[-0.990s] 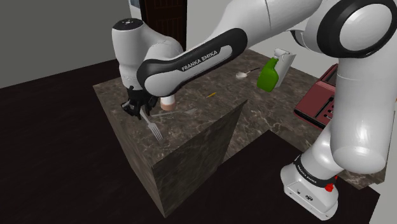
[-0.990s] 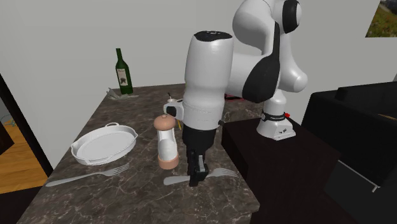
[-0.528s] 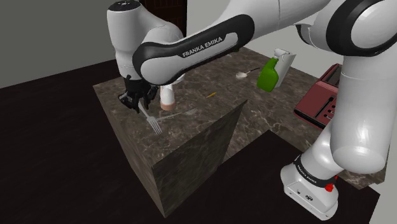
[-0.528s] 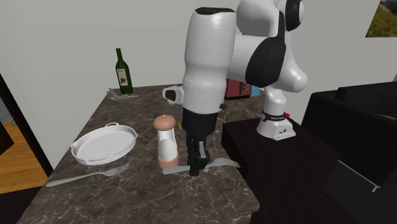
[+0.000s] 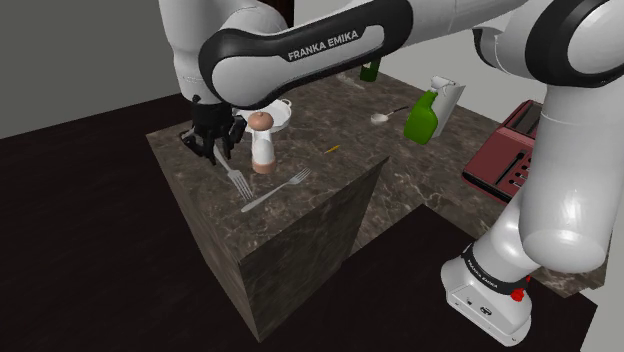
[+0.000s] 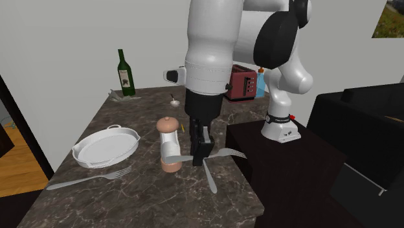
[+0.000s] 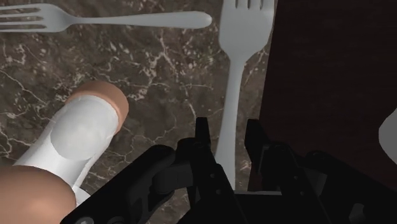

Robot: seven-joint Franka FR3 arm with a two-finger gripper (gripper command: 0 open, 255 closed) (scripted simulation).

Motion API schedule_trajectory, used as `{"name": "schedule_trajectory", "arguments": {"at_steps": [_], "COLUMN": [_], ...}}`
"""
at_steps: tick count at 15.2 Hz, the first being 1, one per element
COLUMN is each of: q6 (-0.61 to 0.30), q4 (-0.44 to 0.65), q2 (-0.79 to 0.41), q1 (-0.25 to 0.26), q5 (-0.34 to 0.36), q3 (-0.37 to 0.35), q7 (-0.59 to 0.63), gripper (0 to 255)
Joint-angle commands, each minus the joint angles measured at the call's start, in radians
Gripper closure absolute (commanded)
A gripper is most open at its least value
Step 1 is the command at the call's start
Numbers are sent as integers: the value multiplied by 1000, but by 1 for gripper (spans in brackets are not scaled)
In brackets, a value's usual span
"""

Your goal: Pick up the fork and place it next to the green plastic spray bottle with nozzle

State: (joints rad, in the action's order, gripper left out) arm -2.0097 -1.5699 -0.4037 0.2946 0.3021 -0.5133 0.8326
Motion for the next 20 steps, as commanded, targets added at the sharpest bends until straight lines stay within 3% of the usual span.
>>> {"name": "schedule_trajectory", "arguments": {"at_steps": [1, 20], "q6": [24, 276], "q4": [21, 275], "q2": [4, 7], "q1": [0, 30], "q5": [-5, -20], "q3": [-2, -13], "q7": [-5, -40], "gripper": [255, 255]}}
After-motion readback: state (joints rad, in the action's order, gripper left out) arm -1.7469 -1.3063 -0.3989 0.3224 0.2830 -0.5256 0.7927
